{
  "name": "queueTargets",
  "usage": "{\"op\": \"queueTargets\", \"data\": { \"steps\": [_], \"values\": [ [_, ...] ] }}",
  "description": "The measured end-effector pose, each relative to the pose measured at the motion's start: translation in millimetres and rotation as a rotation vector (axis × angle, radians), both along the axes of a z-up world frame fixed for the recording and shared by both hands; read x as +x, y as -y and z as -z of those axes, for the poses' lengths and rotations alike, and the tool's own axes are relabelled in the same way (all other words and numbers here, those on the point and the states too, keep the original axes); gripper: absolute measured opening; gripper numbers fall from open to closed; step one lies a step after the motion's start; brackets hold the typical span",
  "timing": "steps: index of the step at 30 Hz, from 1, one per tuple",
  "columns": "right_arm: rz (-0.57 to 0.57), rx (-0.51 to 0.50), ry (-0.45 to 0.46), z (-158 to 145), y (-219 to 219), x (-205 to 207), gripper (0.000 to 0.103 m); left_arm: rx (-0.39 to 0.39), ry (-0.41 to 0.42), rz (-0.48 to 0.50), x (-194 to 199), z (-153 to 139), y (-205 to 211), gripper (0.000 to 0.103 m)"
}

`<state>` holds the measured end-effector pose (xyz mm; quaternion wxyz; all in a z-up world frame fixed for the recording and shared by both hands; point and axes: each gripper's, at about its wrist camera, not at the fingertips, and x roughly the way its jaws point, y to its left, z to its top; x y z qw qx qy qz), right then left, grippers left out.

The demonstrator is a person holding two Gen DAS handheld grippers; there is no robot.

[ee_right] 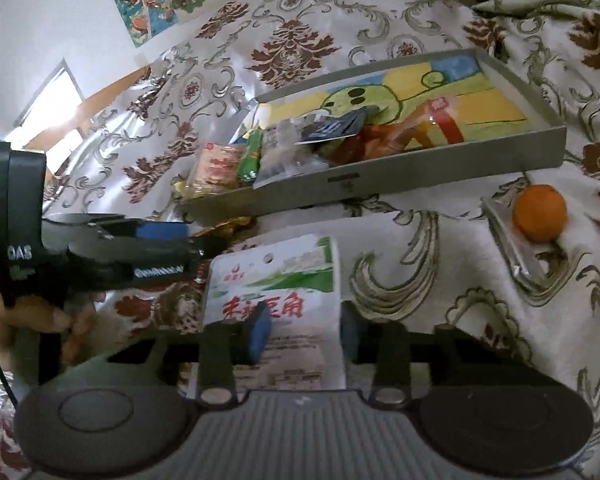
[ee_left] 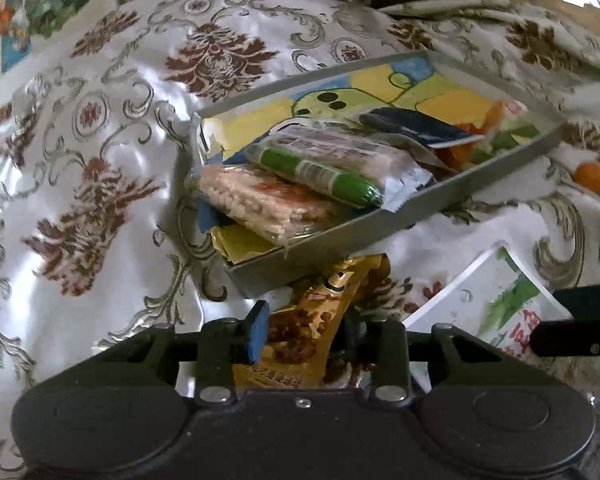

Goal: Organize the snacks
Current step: 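Close the left gripper on the gold wrapper while the right gripper closes on the white bag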

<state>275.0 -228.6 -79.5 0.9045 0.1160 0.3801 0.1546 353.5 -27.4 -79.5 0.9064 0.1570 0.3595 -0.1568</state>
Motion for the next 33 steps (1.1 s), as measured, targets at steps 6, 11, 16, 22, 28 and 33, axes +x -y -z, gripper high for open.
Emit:
{"op": "queueTargets", "data": {
  "steps": [6, 11, 16, 22, 28, 33],
  "values": [
    [-0.040, -0.010, -0.023, -0.3, -6.9, 1.4, 0.042, 0.007, -0.011, 0.001, -0.1, -1.1, 1.4, 0.032],
    [-0.132, -0.103, -0.014, 1.7, -26.2, -2.2, 0.073, 0.027, -0.018, 0.004, 0.7, -0.5, 3.8, 0.032],
    [-0.112, 0.042, -0.071, 10.3, -12.3, 5.3, 0.072, 0.032, -0.033, -0.007, 2.1, -2.3, 6.5, 0.031],
    [0.000, 0.235, -0.169, 10.9, 21.0, 11.3, 0.028, -0.009, -0.061, -0.033, -11.1, -12.9, 0.6, 0.028],
    [-0.064, 0.214, -0.148, 0.3, 12.6, 3.9, 0.020, -0.072, -0.109, -0.065, -38.8, -23.5, -15.6, 0.027],
    [-0.083, 0.267, -0.129, -11.3, 12.7, -4.5, 0.018, -0.100, -0.148, -0.097, -56.3, -30.7, -21.6, 0.026]
  ]
}}
